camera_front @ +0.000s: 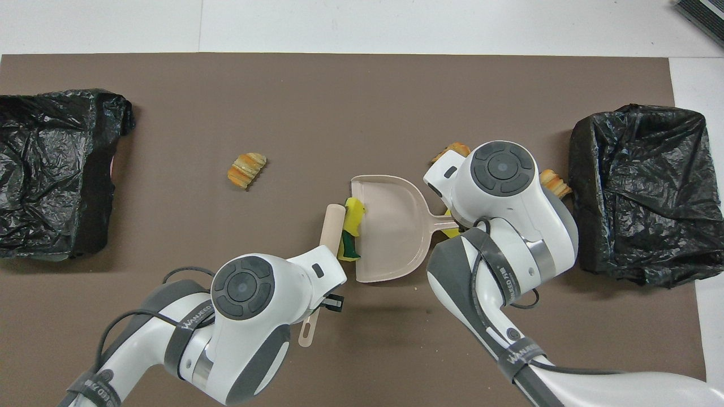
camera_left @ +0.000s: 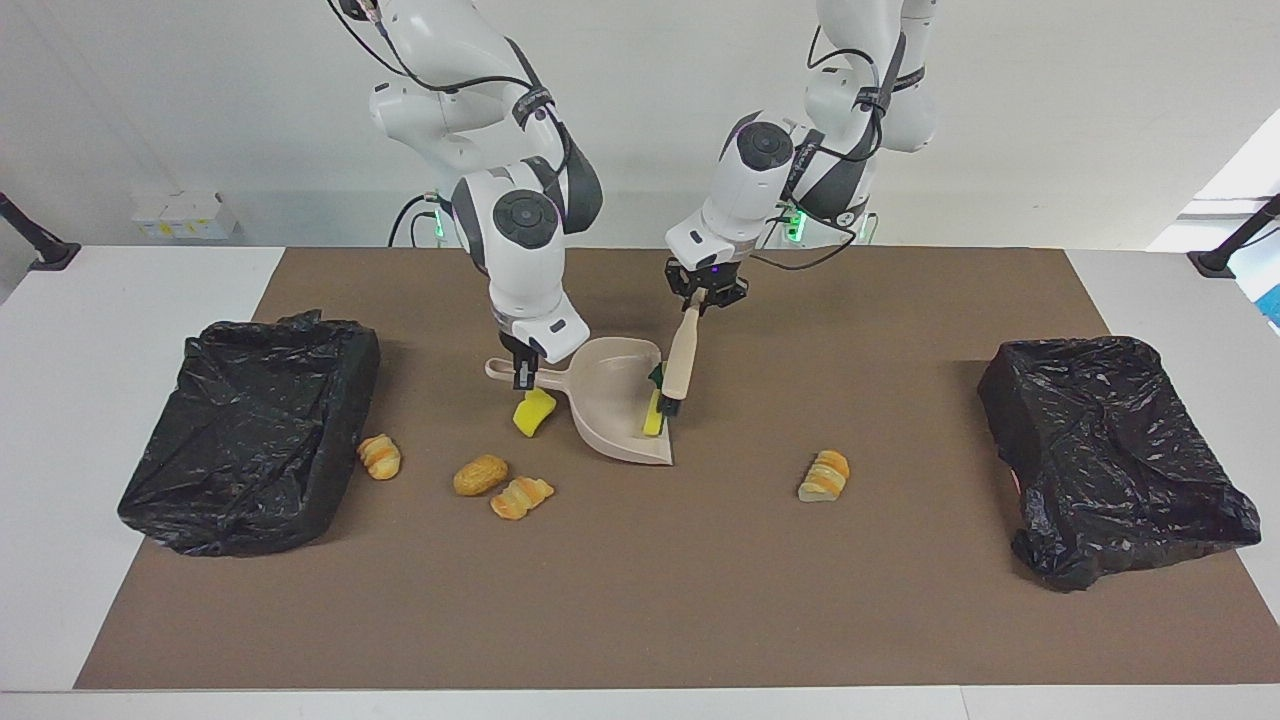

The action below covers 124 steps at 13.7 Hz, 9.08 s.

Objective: Sweep and dump trash in bin

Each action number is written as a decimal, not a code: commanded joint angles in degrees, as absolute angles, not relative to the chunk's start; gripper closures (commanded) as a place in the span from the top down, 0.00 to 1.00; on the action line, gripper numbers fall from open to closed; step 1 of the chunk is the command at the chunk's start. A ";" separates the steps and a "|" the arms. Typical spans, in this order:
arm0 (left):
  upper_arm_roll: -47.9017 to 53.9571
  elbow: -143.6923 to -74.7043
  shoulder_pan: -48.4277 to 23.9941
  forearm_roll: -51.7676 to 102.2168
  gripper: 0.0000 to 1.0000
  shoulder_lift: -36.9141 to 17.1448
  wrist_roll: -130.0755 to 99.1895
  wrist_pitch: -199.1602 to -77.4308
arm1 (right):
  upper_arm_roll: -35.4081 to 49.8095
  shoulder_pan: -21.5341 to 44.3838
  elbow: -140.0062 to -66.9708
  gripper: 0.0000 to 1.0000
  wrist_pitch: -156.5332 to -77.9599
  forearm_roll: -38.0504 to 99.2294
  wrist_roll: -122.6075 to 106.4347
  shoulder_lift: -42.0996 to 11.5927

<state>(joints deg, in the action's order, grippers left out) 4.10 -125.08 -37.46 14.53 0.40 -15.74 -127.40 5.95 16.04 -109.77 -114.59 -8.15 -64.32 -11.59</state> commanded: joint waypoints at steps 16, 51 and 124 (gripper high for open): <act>2.64 -116.37 -18.84 9.42 0.00 -0.53 -10.22 -114.62 | 6.06 16.08 -111.45 0.00 -115.93 -8.70 -63.54 -10.46; 4.83 -114.44 -35.33 14.33 0.00 -4.23 -8.95 -113.82 | 6.06 14.68 -111.97 0.00 -116.89 -8.35 -64.07 -10.46; 4.22 -92.21 -9.69 2.37 1.00 0.88 -8.91 -96.61 | 5.98 -18.28 -101.69 0.00 -114.35 -60.20 -87.46 -3.34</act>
<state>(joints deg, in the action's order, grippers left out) 3.60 -94.71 -13.38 3.21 0.23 -12.83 -100.55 5.61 -18.18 -100.12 -113.50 -58.20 -87.99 -4.93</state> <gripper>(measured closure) 0.000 0.687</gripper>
